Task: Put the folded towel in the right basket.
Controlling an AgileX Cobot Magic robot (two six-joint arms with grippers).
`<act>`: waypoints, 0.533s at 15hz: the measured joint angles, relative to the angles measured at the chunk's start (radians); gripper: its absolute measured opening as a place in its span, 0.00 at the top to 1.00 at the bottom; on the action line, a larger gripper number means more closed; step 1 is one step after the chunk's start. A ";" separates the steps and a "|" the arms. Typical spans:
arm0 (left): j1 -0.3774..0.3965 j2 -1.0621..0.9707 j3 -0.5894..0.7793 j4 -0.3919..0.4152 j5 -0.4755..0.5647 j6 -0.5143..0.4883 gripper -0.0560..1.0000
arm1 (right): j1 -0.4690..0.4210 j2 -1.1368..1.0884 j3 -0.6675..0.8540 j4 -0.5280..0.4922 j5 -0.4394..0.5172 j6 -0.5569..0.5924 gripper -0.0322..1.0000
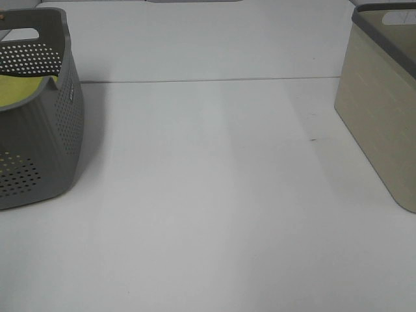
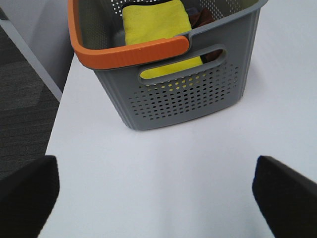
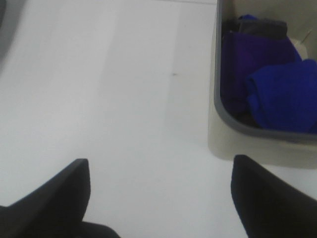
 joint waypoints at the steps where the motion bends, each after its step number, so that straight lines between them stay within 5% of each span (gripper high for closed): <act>1: 0.000 0.000 0.000 0.000 0.000 0.000 0.01 | 0.000 0.000 0.000 0.000 0.000 0.000 0.23; 3: 0.000 0.000 0.000 0.000 0.000 0.000 0.01 | 0.000 -0.265 0.309 -0.008 -0.036 0.046 0.23; 8: 0.000 0.000 0.000 0.000 0.000 0.000 0.01 | 0.000 -0.530 0.556 -0.023 -0.069 0.054 0.23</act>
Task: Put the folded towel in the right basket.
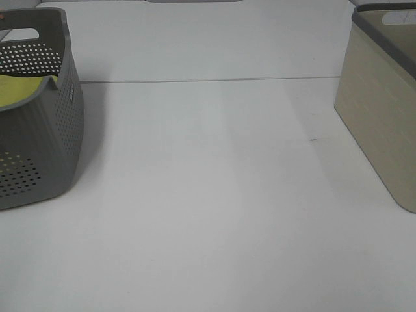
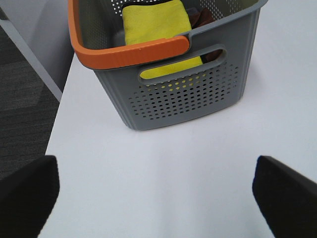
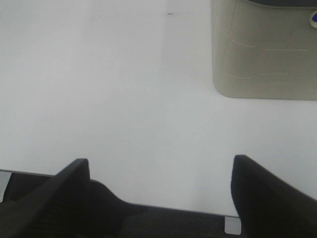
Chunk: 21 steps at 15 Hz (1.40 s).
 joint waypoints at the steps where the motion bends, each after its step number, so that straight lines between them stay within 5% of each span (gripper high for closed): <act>1: 0.000 0.000 0.000 0.000 0.000 0.000 0.01 | 0.000 -0.035 0.022 -0.003 -0.001 0.000 0.23; 9: 0.000 0.000 0.000 0.000 0.000 0.000 0.01 | 0.000 -0.088 0.112 -0.054 -0.024 0.046 0.23; 15: 0.000 0.000 0.000 0.000 0.000 0.000 0.01 | 0.000 -0.089 0.116 0.014 -0.015 0.048 0.23; 21: 0.000 0.000 0.000 0.000 0.000 0.000 0.01 | -0.145 -0.090 0.116 0.046 -0.016 0.049 0.23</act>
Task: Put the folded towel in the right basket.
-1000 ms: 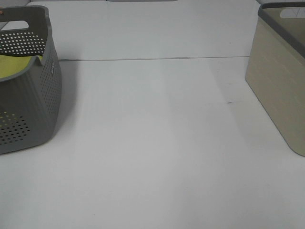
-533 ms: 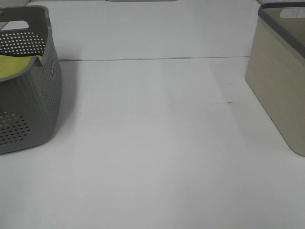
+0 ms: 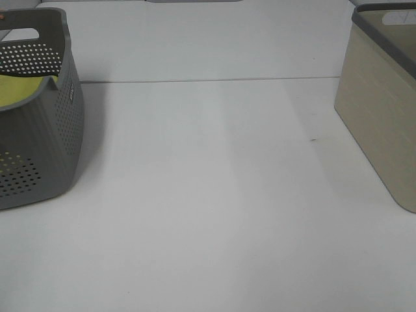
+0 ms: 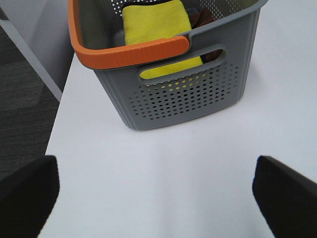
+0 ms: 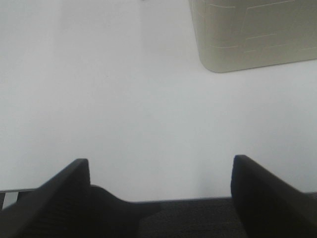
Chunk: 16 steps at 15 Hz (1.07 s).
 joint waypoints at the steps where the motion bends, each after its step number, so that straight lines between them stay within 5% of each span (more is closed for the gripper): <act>1: 0.000 0.000 0.000 0.000 0.000 0.000 0.01 | -0.013 -0.009 0.000 0.011 0.000 0.000 0.23; 16: 0.000 0.000 0.000 0.000 0.000 0.000 0.01 | -0.032 -0.143 0.000 0.035 0.002 0.000 0.23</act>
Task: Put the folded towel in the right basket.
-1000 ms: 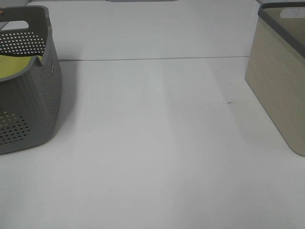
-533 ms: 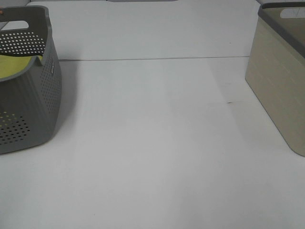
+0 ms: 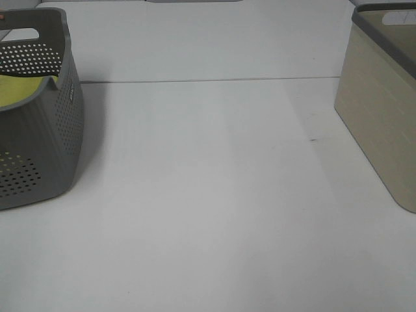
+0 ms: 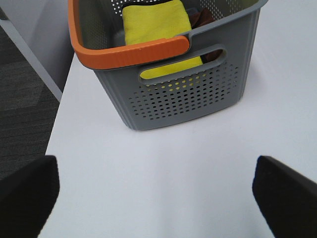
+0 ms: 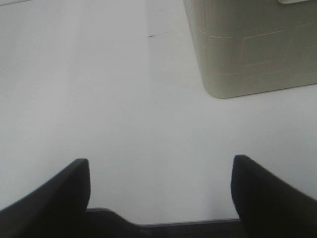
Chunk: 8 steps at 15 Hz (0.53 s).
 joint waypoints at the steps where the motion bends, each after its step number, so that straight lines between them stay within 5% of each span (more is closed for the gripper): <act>1: 0.000 0.000 0.000 0.000 0.000 0.000 0.01 | 0.000 0.000 0.000 0.000 0.000 0.000 0.23; 8: 0.000 0.000 0.000 0.000 0.000 0.000 0.01 | 0.000 0.000 0.000 0.000 0.000 0.000 0.23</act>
